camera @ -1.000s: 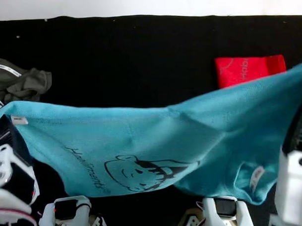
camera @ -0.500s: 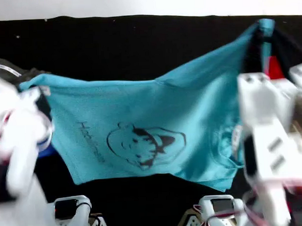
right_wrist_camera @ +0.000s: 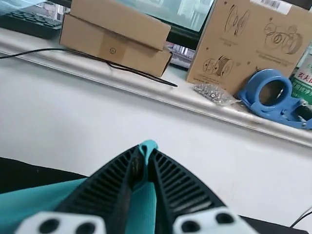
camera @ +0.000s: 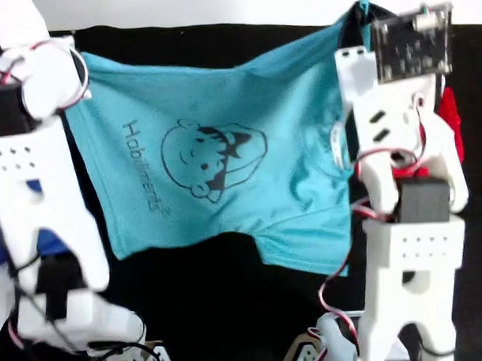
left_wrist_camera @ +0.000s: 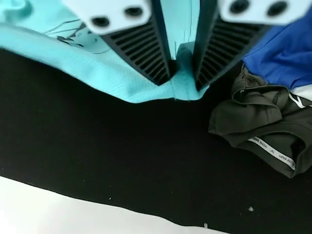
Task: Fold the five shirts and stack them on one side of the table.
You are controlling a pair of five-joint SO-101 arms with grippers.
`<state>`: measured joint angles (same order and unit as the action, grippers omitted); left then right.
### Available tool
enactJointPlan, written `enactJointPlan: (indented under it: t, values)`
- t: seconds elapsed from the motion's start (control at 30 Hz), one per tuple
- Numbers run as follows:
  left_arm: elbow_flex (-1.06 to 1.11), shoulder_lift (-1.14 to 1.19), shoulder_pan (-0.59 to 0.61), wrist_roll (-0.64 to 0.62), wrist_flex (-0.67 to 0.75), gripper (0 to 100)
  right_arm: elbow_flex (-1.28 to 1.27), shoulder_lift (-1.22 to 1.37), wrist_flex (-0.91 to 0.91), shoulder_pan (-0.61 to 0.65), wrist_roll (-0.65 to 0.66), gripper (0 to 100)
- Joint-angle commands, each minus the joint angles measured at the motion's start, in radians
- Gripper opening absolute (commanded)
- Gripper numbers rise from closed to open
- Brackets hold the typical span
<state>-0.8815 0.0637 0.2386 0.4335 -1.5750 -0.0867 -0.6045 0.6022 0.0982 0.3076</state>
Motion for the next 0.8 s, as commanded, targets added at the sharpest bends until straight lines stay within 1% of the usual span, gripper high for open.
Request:
enactJointPlan:
  t: [0.0, 0.13, 0.3, 0.37, 0.5, 0.57, 0.67, 0.77]
  values:
    - [-0.260, 0.153, 0.007, -0.002, -0.075, 1, 0.082, 0.091, -0.028, 0.012, 0.005, 0.5]
    - [-0.343, 0.311, 0.008, -0.002, -0.078, 1, 0.088, 0.211, -0.028, 0.012, 0.005, 0.5]
    - [-0.383, 0.490, 0.007, -0.002, -0.077, 1, 0.081, 0.386, -0.024, 0.013, 0.003, 0.5]
    - [-0.380, 0.564, 0.007, -0.002, -0.078, 1, 0.077, 0.450, 0.010, 0.016, -0.008, 0.5]
    - [-0.381, 0.696, 0.007, -0.002, -0.086, 1, 0.079, 0.553, 0.076, 0.030, -0.140, 0.5]
    - [-0.380, 0.737, 0.007, -0.002, -0.089, 1, 0.074, 0.593, 0.107, 0.031, -0.181, 0.5]
    - [-0.381, 0.777, 0.008, -0.002, -0.147, 1, 0.073, 0.627, 0.189, 0.031, -0.196, 0.5]
    - [-0.377, 0.783, 0.008, -0.003, -0.189, 1, 0.079, 0.628, 0.326, 0.030, -0.196, 0.5]
